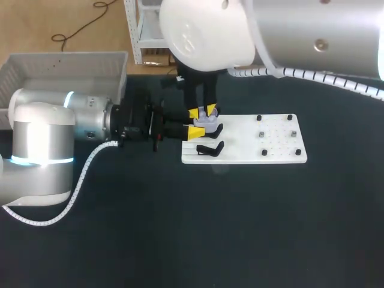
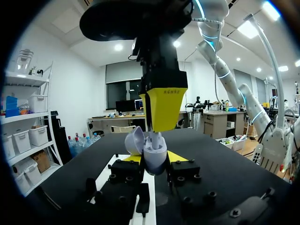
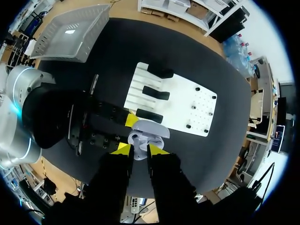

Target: Pick up each earbud case from the left stands, insert the matching earbuds, close the lid, and place the case in the box.

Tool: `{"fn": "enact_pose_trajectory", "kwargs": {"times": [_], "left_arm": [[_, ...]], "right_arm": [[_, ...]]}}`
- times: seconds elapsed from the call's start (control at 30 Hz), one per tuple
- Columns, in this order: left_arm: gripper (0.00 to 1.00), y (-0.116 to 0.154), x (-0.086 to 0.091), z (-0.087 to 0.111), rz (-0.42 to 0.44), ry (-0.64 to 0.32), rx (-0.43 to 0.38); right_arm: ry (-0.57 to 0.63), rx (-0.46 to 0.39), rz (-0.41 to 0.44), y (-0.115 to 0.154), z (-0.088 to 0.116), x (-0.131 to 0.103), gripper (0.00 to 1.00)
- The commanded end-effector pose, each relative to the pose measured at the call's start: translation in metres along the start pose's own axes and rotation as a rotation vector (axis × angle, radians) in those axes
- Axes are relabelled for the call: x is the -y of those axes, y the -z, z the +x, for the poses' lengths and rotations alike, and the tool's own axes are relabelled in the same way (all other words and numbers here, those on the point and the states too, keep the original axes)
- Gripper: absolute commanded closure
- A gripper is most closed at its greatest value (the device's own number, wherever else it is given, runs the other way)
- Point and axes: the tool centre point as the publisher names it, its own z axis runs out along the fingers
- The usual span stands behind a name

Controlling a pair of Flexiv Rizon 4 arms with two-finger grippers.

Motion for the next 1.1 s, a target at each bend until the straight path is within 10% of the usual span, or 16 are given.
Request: {"fn": "enact_pose_trajectory", "kwargs": {"times": [0.03,0.9,0.97,1.0,1.1], "left_arm": [[1.0,0.0001,0.0008,0.0005,-0.003,-0.002,0.001],[1.0,0.0001,0.0008,0.0005,-0.003,-0.002,0.001],[1.0,0.0001,0.0008,0.0005,-0.003,-0.002,0.001],[1.0,0.0001,0.0008,0.0005,-0.003,-0.002,0.001],[1.0,0.0001,0.0008,0.0005,-0.003,-0.002,0.001]], "right_arm": [[0.001,-0.006,0.001,-0.0008,-0.0022,0.0003,1.0],[0.016,-0.017,-0.002,-0.0068,-0.0071,-0.0039,1.0],[0.013,-0.014,-0.005,-0.0065,-0.0077,-0.0043,0.16],[0.012,-0.013,-0.006,-0.0058,-0.0079,-0.0043,0.0],[0.004,0.0,-0.012,-0.0001,-0.006,-0.0018,0.0]]}}
